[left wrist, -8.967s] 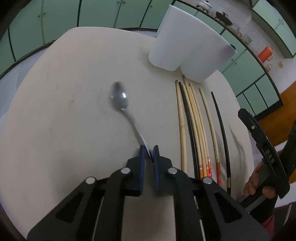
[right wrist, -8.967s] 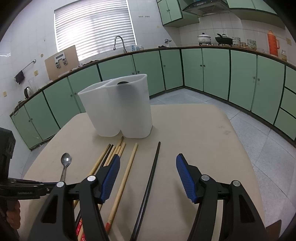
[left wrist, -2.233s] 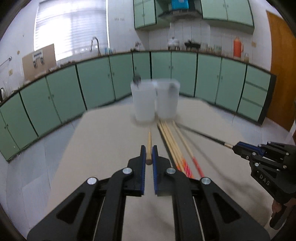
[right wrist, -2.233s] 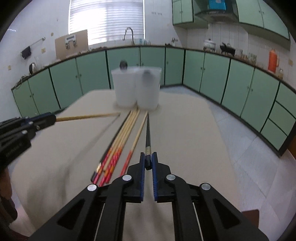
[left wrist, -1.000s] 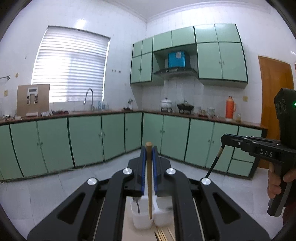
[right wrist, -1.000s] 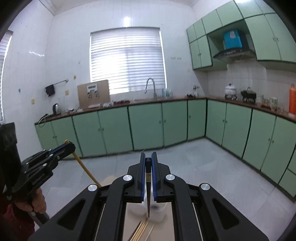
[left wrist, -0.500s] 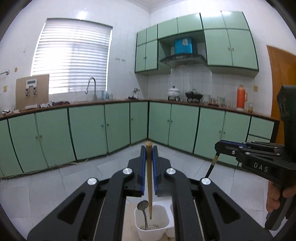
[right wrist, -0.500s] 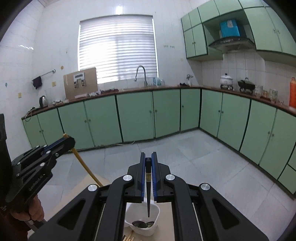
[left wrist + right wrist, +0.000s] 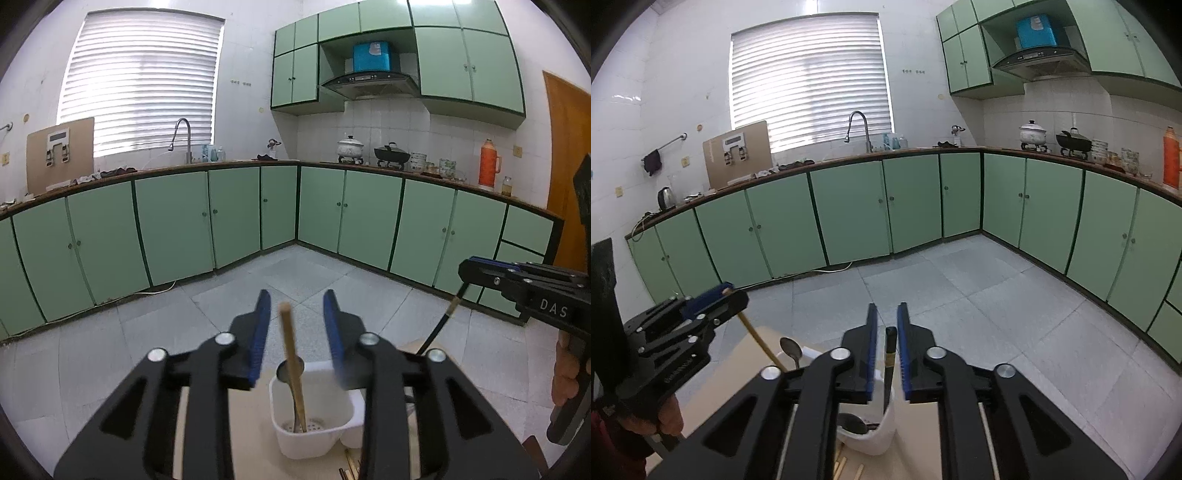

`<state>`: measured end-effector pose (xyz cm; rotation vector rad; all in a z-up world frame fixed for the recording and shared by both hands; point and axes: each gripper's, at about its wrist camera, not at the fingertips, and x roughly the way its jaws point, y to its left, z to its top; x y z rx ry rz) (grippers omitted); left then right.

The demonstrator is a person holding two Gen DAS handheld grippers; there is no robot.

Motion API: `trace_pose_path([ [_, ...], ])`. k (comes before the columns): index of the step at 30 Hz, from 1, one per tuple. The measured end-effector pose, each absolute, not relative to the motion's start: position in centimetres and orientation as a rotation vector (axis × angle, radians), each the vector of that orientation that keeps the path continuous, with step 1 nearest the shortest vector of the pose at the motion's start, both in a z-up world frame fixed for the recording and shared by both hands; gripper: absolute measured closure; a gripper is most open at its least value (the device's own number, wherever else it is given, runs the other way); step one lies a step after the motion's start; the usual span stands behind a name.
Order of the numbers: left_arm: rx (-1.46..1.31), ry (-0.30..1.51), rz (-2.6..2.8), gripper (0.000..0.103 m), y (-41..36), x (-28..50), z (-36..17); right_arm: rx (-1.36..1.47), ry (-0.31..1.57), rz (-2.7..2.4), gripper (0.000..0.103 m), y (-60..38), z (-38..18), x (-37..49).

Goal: Organize utensils
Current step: 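Lower the chopsticks into the holder and open both tools, then move both tools back toward the remaining chopsticks on the table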

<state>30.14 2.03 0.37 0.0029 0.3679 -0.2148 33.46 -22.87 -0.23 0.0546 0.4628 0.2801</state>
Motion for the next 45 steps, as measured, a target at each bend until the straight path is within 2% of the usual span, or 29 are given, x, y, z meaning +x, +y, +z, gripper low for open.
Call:
trace_pose_path([
  [1,-0.001,0.366,-0.212,0.068,2.2,29.8,0.4,0.056,0.458,0.276,0.073,-23.0,-0.2,33.1],
  [2,-0.006,0.361,-0.206,0.065,2.6,29.3,0.5,0.056,0.451,0.270,0.068,-23.2,-0.1,32.8],
  [3,-0.010,0.357,-0.204,0.062,2.8,28.9,0.6,0.053,0.434,0.251,0.056,-23.4,0.0,32.0],
  [4,-0.014,0.350,-0.200,0.058,3.1,28.3,0.8,0.050,0.423,0.244,0.051,-23.5,0.2,31.7],
  [6,-0.018,0.331,-0.189,0.048,3.6,27.0,1.0,0.035,0.404,0.238,0.049,-23.7,0.4,30.5],
  [10,-0.018,0.296,-0.158,0.030,4.5,23.1,1.0,0.023,0.373,0.215,0.034,-23.9,0.0,27.4],
  [13,-0.016,0.313,-0.138,0.023,5.1,20.1,-0.1,0.034,0.361,0.194,0.023,-24.1,-1.1,24.7],
  [16,-0.011,0.352,-0.129,0.017,5.4,18.0,-1.5,0.048,0.369,0.173,0.016,-24.1,-2.9,22.0],
  [30,0.083,0.645,-0.140,0.013,5.4,11.0,-12.2,0.025,0.623,0.126,0.009,-21.0,-14.7,12.8],
  [36,0.090,0.711,-0.142,0.013,5.4,9.5,-14.7,0.036,0.718,0.121,0.009,-20.5,-18.2,10.8],
  [38,0.090,0.723,-0.140,0.013,5.1,9.2,-15.2,0.028,0.732,0.121,0.011,-20.0,-18.8,10.1],
  [45,0.076,0.732,-0.132,0.013,4.6,8.5,-15.9,0.007,0.772,0.163,0.037,-18.1,-20.2,9.1],
])
